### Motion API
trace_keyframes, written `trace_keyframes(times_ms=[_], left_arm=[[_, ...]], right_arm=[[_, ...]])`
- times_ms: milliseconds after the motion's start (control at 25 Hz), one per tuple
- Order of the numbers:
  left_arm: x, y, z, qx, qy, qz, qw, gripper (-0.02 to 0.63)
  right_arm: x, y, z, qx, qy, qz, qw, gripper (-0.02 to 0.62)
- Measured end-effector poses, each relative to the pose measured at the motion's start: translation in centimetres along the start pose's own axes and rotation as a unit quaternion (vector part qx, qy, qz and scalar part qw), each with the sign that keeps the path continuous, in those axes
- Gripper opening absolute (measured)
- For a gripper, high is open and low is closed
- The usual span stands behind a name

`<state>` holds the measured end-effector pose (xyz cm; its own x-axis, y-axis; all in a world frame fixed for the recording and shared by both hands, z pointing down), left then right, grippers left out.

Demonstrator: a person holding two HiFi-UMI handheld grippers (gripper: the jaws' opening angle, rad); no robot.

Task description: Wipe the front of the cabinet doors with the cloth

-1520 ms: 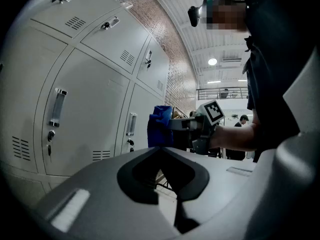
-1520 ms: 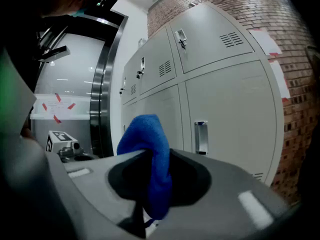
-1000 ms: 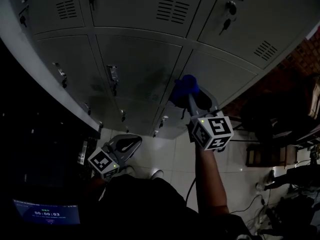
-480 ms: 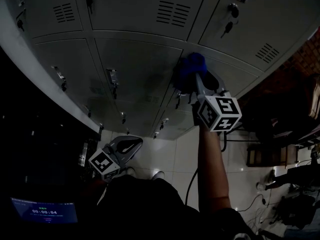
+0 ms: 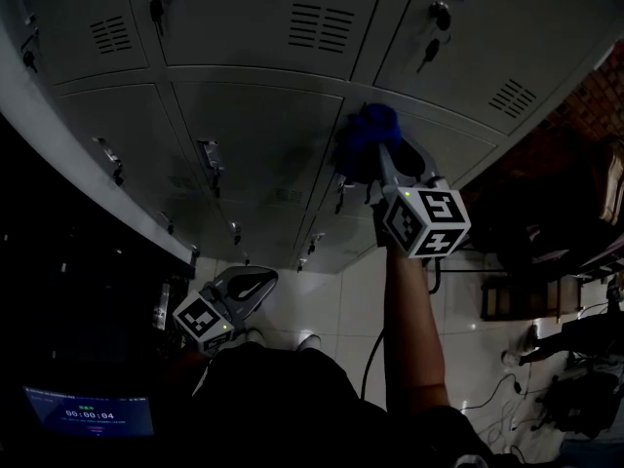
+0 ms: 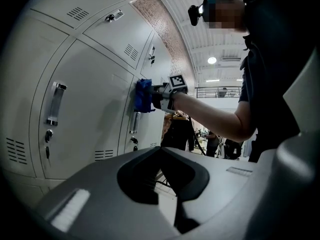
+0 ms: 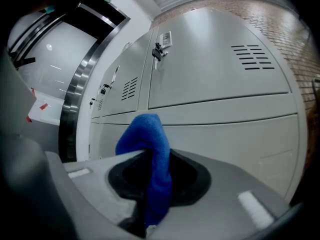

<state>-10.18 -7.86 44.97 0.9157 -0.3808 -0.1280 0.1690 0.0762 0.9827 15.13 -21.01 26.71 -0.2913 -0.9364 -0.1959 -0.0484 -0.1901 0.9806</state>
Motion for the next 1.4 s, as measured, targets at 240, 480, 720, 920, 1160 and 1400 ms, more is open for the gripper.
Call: trace_keyframes(times_ms=[240, 480, 720, 920, 1160, 1400], left_arm=[[0.9, -0.4, -0.3, -0.004, 0.006, -0.004, 1.0000, 0.000], [1.9, -0.5, -0.8, -0.005, 0.017, -0.004, 0.9998, 0.000], [2.5, 0.0, -1.1, -0.004, 0.022, -0.002, 0.9997, 0.000], [2.8, 0.3, -1.5, -0.006, 0.028, 0.000, 0.9996, 0.000], [3.2, 0.4, -2.0, -0.010, 0.031, -0.003, 0.9995, 0.000], [3.3, 0.3, -2.5, -0.011, 0.032, -0.004, 0.9994, 0.000]], right_arm=[[-1.0, -0.2, -1.7, 0.000, 0.016, -0.002, 1.000, 0.067], [-2.6, -0.4, -4.1, -0.001, 0.044, -0.004, 0.999, 0.067], [-4.7, -0.6, -7.3, -0.005, 0.080, -0.002, 0.997, 0.067], [-6.7, -0.9, -10.2, -0.009, 0.116, -0.002, 0.993, 0.067], [-8.5, -1.2, -13.1, -0.014, 0.148, -0.001, 0.989, 0.067], [-10.2, -1.4, -15.7, -0.021, 0.178, 0.003, 0.984, 0.067]])
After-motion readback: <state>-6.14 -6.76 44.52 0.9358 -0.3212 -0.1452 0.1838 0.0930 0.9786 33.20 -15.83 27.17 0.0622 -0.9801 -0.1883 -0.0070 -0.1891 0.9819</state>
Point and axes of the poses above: the fingertips, and each gripper's own axes: x forward along the fingers, z to its left, y out of its underside, the point moved 6 cm from there along -x, backward along the fingers, and after that the axes turned 13 degrees about -z, right-handed, at the moved point
